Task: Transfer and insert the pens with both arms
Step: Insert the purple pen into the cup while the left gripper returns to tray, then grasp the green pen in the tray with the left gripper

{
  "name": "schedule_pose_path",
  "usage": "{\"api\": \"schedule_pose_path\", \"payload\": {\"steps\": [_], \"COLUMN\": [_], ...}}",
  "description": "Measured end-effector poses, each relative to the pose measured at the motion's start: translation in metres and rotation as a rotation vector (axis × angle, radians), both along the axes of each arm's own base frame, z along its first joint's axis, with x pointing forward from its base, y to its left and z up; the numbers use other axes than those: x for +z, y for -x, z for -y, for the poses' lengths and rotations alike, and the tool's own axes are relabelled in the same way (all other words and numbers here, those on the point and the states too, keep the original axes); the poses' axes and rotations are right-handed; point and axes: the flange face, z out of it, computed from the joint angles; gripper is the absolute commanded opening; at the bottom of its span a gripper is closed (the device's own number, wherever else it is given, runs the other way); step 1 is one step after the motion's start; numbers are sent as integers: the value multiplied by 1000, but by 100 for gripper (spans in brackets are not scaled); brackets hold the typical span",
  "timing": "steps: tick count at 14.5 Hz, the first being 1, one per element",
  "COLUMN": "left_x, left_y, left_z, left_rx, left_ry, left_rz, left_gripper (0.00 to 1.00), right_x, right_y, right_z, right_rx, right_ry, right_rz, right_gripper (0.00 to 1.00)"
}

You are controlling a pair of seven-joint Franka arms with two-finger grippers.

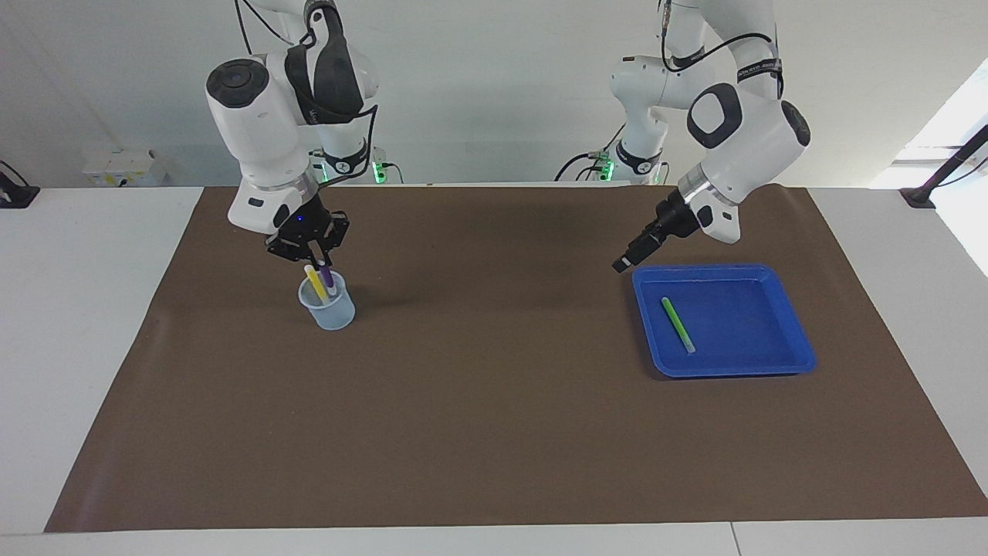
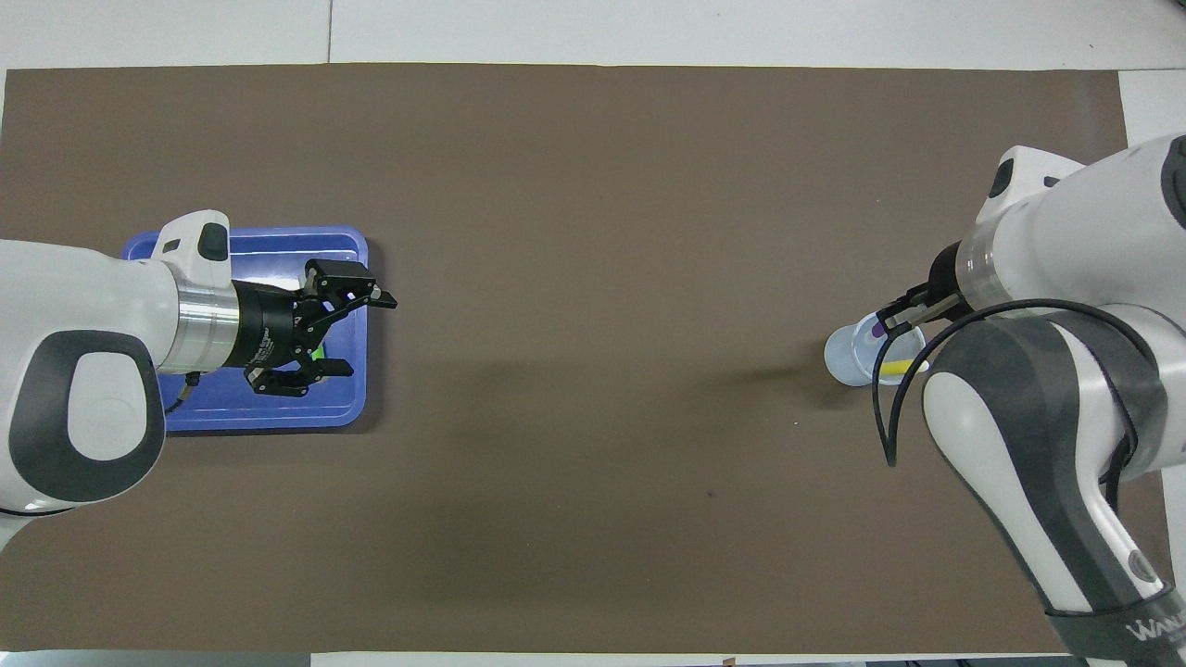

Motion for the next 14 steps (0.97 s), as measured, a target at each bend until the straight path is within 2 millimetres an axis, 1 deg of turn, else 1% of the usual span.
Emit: {"api": "schedule_pose_path", "payload": {"steps": [2,4,6,8,10,12,14], "left_x": [-6,-14,-28,-46,-65,-84,-97], "left_y": [-5,-9,-13,-21,-30,-38,-46], "left_z": [-27,-45,-58,-63,-63,-68,-74], "left_rx": [-134,-269,-380,-445,-482,-528,-547], "left_ry": [-101,-182,-248,-306,-329,-341,-347], "left_rz": [68,110,124,127,149,169,175], "left_gripper": [100,100,100,100,100,100,99], "right_x": [-9,-21,-28,-32,-38,-44,-53], "right_y": [2,5,8,11,16,21,25], "right_z": [1,2,2,3,5,9,11], "right_rx": [15,18,19,19,16,12,10], "right_ry": [27,31,33,34,36,35,31], "right_rz": [12,6,-4,-13,-23,-14,7], "right_gripper": [0,0,0,0,0,0,0]}}
